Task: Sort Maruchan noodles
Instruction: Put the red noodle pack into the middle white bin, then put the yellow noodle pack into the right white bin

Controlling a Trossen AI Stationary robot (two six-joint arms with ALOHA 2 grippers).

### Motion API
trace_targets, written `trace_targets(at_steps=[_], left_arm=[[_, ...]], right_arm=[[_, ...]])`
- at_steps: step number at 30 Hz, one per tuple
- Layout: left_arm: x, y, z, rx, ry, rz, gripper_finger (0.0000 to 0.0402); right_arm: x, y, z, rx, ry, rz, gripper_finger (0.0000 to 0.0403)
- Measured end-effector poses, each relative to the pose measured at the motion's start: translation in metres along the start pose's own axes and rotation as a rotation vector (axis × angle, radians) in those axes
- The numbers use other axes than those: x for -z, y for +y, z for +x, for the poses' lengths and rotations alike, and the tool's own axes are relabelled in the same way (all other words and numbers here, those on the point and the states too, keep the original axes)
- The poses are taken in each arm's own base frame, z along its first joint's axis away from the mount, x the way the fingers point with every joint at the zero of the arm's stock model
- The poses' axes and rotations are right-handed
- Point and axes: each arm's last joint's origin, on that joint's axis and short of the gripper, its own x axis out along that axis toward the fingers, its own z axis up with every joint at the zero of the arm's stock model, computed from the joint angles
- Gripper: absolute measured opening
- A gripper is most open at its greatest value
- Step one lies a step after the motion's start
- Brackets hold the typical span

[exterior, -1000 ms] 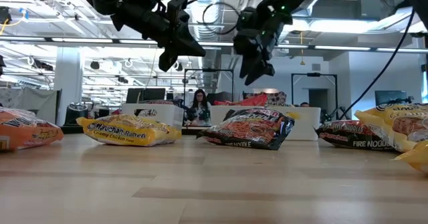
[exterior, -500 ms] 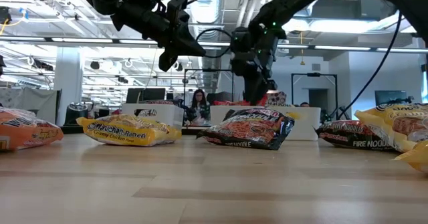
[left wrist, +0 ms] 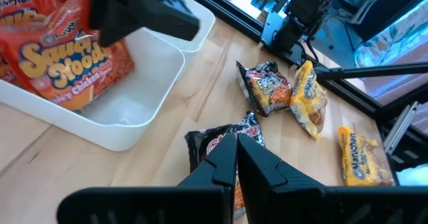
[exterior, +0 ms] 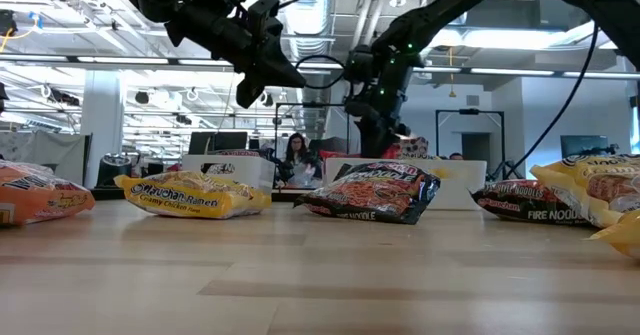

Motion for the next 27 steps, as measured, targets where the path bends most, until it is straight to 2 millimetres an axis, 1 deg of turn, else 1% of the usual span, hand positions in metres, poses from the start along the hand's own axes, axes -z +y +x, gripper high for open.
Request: trace_targets(at_steps=[6, 10, 12, 17, 23, 27], left_arm=[[0.0, 0.003, -0.001, -0.013, 0.004, -0.003, 0.0], [0.0, 0.008, -0.002, -0.03, 0.011, -0.014, 0.0], [-0.001, 0.01, -0.003, -0.036, 0.011, -0.017, 0.0], [-0.001, 0.012, -0.003, -0.043, 0.012, -0.027, 0.0], [-0.005, 0.008, -0.009, -0.016, -0.002, -0.025, 0.0], [-0.011, 0.001, -0.02, 0.004, -0.038, 0.013, 0.0]], right_arm=[[-0.007, -0.003, 0.0, 0.056, -0.075, -0.015, 0.0163], [-0.008, -0.005, -0.003, 0.044, -0.081, -0.01, 0.0163], [-0.006, -0.005, -0.012, 0.029, -0.045, -0.007, 0.0163], [-0.01, -0.002, -0.042, -0.012, 0.033, -0.004, 0.0163], [-0.013, 0.015, -0.076, -0.096, 0.103, -0.064, 0.0163], [-0.008, 0.031, -0.088, -0.107, 0.176, -0.108, 0.0163]])
